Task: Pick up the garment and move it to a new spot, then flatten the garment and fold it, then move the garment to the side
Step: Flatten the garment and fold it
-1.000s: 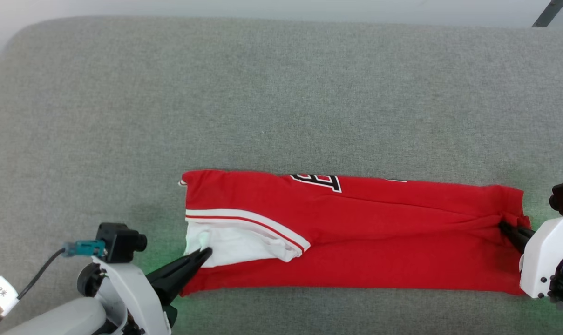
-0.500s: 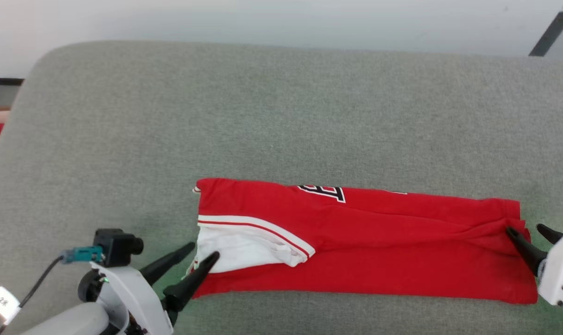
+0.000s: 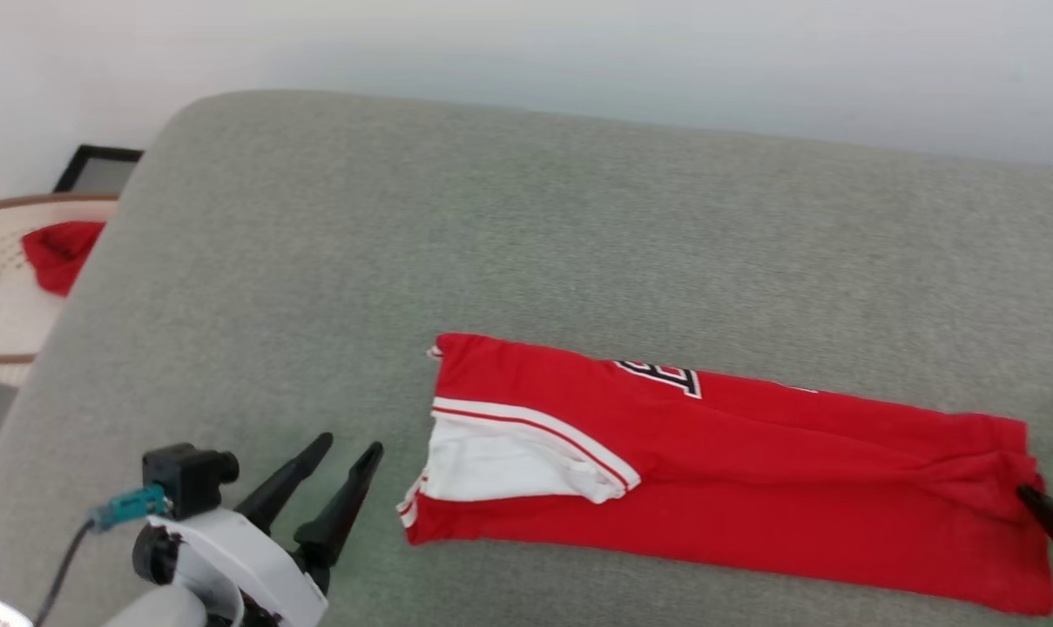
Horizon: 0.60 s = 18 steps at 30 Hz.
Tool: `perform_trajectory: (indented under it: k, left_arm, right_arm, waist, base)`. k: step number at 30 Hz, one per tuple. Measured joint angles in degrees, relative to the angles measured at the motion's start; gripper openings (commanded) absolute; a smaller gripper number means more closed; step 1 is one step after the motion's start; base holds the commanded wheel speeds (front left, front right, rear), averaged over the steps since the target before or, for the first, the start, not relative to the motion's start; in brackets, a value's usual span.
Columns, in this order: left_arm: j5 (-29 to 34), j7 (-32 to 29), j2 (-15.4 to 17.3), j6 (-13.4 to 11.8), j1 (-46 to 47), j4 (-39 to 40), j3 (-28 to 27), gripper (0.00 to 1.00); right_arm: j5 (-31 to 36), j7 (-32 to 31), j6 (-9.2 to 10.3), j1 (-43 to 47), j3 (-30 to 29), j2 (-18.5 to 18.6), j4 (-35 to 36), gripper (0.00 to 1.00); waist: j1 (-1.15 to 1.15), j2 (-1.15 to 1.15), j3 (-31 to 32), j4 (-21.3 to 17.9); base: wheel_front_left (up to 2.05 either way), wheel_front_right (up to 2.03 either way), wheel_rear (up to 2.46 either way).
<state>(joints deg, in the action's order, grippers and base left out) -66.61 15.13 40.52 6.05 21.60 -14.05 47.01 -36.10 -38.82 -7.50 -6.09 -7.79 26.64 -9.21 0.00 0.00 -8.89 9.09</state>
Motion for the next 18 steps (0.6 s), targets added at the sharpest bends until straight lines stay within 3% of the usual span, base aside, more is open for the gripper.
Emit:
perform_trajectory:
  k: [11, 18]
  left_arm:
    - [11.71, 0.01, -9.94, 1.01, -6.17, -2.33, -13.74, 1.0]
    - [26.24, 0.01, -15.26, 1.26, -8.7, -0.43, -23.71, 1.0]
  right_arm:
    - [1.55, -6.25, 0.0, 0.77, -6.21, -1.7, -1.85, 1.0]
    - [3.76, -12.3, 0.04, 0.05, -9.44, -3.08, -1.96, 1.0]
  waist:
    - [0.0, 0.0, -1.14, 6.19]
    - [0.0, 0.0, -1.82, 8.92]
  base:
    - [0.0, 0.0, 0.0]
    - [0.0, 0.0, 0.0]
